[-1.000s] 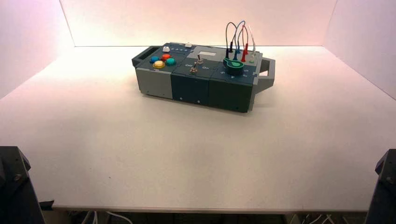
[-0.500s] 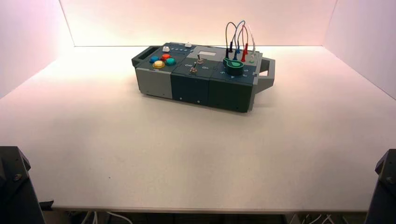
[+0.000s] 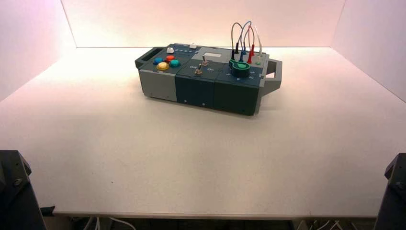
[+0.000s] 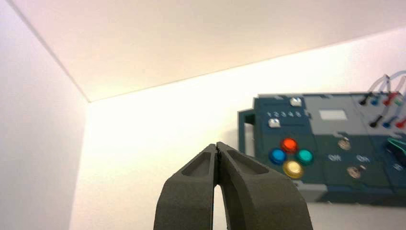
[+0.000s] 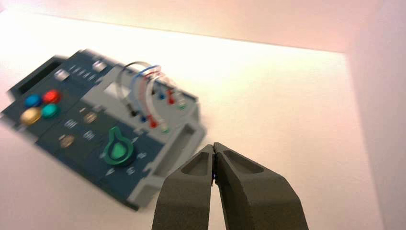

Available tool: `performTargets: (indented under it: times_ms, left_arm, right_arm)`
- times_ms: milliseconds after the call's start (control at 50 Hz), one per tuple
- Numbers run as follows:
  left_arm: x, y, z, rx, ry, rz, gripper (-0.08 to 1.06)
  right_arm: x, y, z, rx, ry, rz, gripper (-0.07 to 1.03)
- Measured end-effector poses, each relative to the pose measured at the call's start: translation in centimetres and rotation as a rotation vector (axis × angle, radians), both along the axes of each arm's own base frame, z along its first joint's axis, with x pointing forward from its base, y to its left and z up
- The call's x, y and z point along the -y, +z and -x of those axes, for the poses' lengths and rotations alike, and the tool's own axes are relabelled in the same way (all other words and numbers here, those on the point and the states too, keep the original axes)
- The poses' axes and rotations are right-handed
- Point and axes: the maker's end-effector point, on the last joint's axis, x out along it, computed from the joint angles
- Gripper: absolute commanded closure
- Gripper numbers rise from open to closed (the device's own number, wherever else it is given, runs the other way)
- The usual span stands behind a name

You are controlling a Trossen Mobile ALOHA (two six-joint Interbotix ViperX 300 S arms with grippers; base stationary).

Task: Push the red button with the left gripper.

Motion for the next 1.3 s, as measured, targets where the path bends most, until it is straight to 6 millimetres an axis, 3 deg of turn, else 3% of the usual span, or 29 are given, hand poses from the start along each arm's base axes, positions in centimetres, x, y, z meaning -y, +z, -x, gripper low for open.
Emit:
performTargets:
  times_ms: [240,620,1060,1300]
  left_arm:
    - [2.0,0.0,-2.8,-0.116,-0.060,-0.013,1.01]
    - [4.0,-2.8,-6.5,-0.250,-0.103,-0.032,1.01]
    - [5.7,-6.2,-8.8,-0.382,-0.140,-0.055,1.01]
    - [6.3,-6.9,-10.0,-0.423,-0.147,-0.049,1.01]
  right_arm:
    - [-0.8,-1.3,0.0,-0.090,0.017,-0.004,0.98]
    - [-0.9,-1.8,-0.2,-0.137,0.019,0.005,0.98]
    - [-0.9,-2.2,-0.3,-0.151,0.019,0.010,0.98]
    - [-0.9,-2.3,-0.3,-0.155,0.019,0.010,0.98]
